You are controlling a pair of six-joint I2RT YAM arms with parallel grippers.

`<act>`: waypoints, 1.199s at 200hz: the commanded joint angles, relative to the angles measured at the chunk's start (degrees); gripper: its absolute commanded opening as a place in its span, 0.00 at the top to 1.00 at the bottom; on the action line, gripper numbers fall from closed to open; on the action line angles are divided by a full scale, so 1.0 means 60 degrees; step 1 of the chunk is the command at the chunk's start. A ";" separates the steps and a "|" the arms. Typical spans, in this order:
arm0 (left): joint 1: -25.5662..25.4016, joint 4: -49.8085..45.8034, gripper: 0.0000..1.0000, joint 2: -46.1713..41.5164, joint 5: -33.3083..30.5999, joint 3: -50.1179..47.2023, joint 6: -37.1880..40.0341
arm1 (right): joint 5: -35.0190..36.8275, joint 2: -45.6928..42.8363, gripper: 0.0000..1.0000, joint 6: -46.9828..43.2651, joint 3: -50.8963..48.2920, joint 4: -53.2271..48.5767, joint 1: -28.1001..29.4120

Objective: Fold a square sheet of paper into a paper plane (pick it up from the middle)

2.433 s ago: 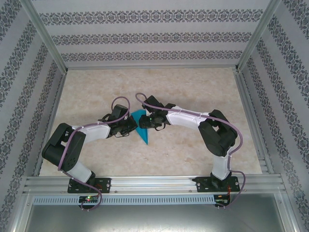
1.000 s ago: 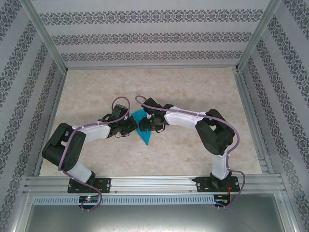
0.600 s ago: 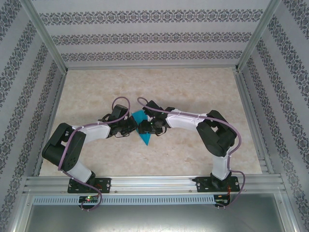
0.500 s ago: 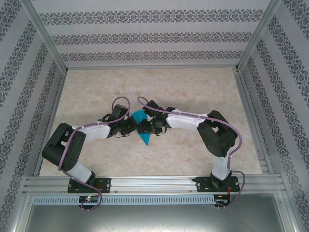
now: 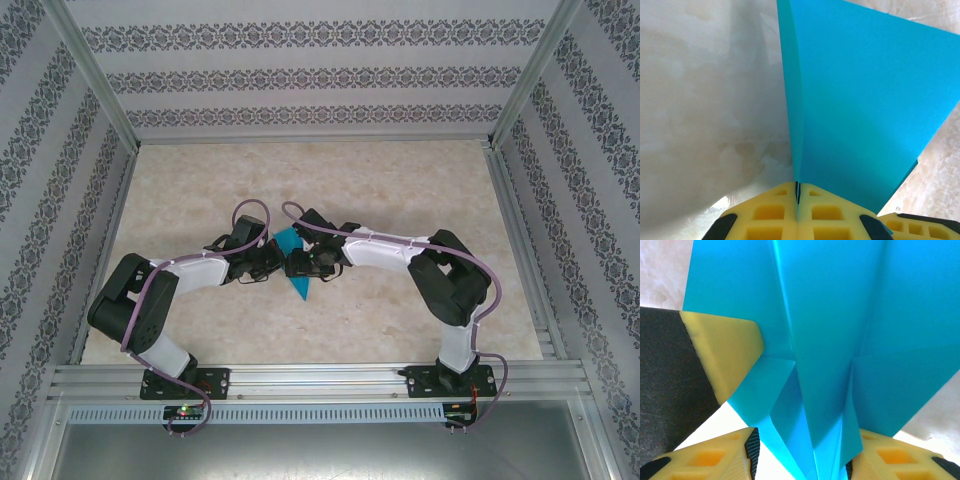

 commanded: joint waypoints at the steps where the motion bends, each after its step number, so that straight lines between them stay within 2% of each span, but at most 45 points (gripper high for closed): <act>1: 0.0083 0.0078 0.99 0.0013 0.0194 0.0261 -0.0013 | 0.0426 0.0302 0.53 -0.0258 0.0327 -0.0325 0.0156; 43: 0.0088 -0.0059 0.91 -0.0193 0.0153 0.0304 -0.0103 | 0.0779 0.0456 0.57 -0.0408 0.0503 -0.0589 0.0244; 104: 0.0586 -0.0819 0.69 -0.0885 -0.0122 0.0212 -0.0050 | 0.1074 0.0580 0.67 -0.0427 0.0628 -0.0789 0.0281; 148: 0.1042 -0.1587 0.62 -0.1321 -0.0414 0.0184 0.0177 | 0.1429 0.0679 0.66 -0.0354 0.0842 -0.1126 0.0303; 164: 0.1169 -0.1914 0.55 -0.1406 -0.0572 0.0217 0.0220 | 0.1768 0.0742 0.67 -0.0268 0.0968 -0.1396 0.0318; 182: 0.1306 -0.2337 0.44 -0.1553 -0.0808 0.0294 0.0292 | 0.2035 0.0757 0.73 -0.0244 0.1049 -0.1602 0.0318; 211: 0.1451 -0.3144 0.21 -0.1920 -0.1402 0.0500 0.0515 | 0.2502 0.0681 0.88 -0.0214 0.1182 -0.1938 0.0320; 240: 0.1511 -0.3941 0.05 -0.2191 -0.2016 0.0772 0.0907 | 0.3340 0.0389 0.92 -0.0435 0.1313 -0.2512 0.0196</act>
